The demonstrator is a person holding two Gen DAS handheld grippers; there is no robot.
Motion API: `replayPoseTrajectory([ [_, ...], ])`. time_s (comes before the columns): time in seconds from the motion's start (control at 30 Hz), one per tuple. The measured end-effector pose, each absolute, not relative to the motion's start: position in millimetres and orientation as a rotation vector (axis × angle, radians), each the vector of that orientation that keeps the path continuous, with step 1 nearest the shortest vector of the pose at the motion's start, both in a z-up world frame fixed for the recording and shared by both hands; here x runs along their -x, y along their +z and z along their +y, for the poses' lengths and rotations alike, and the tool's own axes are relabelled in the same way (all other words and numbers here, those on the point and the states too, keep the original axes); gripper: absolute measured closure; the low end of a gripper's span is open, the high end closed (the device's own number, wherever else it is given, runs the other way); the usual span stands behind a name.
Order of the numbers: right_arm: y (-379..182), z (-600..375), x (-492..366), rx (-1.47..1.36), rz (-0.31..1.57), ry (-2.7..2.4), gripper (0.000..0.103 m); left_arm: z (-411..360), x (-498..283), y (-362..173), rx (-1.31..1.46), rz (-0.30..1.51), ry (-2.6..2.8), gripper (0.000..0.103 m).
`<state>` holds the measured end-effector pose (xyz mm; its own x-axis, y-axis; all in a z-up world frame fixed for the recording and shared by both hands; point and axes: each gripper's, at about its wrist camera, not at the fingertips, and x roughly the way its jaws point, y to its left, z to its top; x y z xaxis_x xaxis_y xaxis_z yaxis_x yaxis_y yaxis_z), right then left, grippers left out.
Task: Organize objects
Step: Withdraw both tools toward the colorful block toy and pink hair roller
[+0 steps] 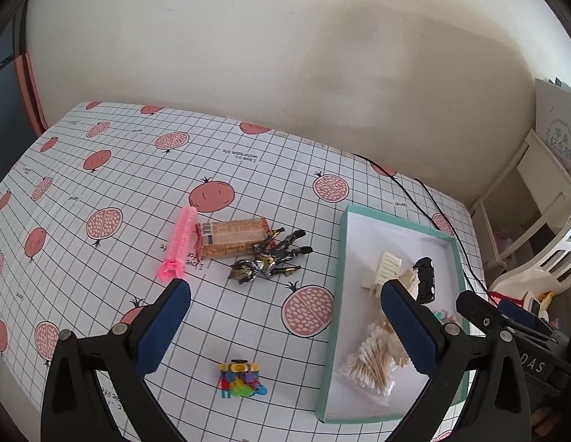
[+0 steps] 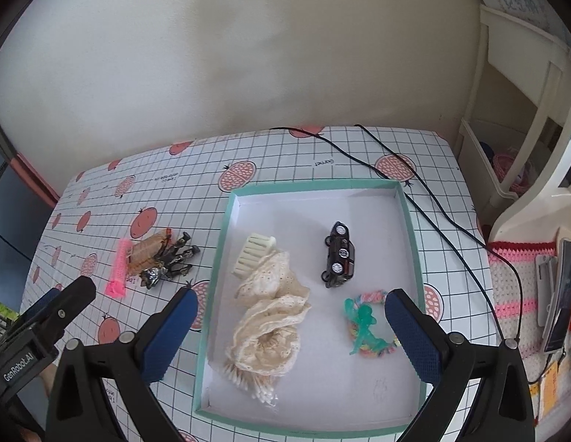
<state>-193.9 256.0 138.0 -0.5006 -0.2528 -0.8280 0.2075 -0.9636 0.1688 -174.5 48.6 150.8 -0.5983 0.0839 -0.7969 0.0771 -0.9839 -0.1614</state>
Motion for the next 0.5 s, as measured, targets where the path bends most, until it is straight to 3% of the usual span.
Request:
replayPoseTrajectory([
  [0.5,126.9,144.4,169.6,-1.389,0.115,-2.317,0.000,-45.1,164.5,148.7,1.536,-0.342,2.879,0.000],
])
